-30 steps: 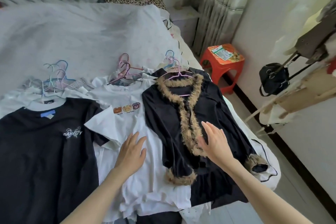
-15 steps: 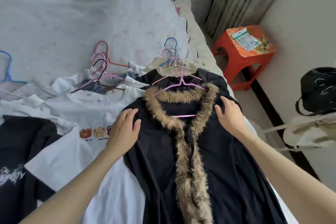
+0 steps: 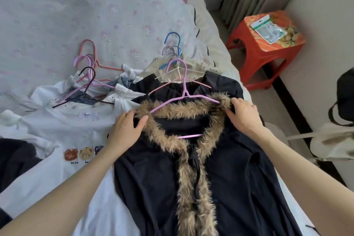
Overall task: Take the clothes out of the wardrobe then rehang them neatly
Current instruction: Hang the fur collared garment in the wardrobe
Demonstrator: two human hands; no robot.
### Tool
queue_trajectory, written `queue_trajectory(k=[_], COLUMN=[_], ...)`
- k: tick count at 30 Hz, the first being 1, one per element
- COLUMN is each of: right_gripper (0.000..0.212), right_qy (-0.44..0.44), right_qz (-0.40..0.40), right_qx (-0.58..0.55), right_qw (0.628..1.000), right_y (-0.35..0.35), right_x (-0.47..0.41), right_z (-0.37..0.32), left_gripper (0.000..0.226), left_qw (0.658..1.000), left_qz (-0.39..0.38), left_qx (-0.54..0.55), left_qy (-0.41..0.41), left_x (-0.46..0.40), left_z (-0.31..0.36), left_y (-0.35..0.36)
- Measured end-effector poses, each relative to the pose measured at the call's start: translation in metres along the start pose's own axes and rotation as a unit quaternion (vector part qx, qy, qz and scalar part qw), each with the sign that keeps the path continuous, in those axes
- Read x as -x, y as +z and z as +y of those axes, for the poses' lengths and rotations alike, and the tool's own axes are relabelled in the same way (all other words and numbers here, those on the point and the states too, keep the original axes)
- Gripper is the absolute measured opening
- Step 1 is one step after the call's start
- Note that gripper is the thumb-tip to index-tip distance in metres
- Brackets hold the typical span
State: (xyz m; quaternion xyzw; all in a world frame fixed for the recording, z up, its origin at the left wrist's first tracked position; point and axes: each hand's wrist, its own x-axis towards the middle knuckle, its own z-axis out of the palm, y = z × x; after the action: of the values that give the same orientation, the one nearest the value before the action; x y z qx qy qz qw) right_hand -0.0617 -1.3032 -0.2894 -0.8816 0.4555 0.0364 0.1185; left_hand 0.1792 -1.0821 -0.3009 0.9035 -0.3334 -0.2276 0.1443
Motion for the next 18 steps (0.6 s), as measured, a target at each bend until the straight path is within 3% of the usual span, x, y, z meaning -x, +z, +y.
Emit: queue_trajectory(k=[3,7,12,18], right_gripper=[0.028,0.031,0.011,0.018], right_qy=[-0.004,-0.005,0.036,0.137], right_qz=[0.034,0.003,-0.039,0.003], right_qx=[-0.093,-0.193,-0.308,-0.341], right_qw=[0.995,0.981,0.950,0.930], right_y=[-0.007,-0.018,-0.043,-0.080], right_x=[0.023,0.067,0.143,0.250], right_z=[0.005,0.014,0.022,0.030], left_gripper=[0.044,0.039,0.030,0.028], left_qw=[0.998,0.994,0.986,0.979], left_qz=[0.036,0.068,0.043,0.003], left_qx=[0.043,0.080,0.161,0.198], left_qy=[0.012,0.006,-0.009,0.038], left_x=[0.021,0.069,0.112,0.162], left_z=[-0.002,-0.007,-0.001,0.020], left_y=[-0.006,-0.006,-0.022,-0.047])
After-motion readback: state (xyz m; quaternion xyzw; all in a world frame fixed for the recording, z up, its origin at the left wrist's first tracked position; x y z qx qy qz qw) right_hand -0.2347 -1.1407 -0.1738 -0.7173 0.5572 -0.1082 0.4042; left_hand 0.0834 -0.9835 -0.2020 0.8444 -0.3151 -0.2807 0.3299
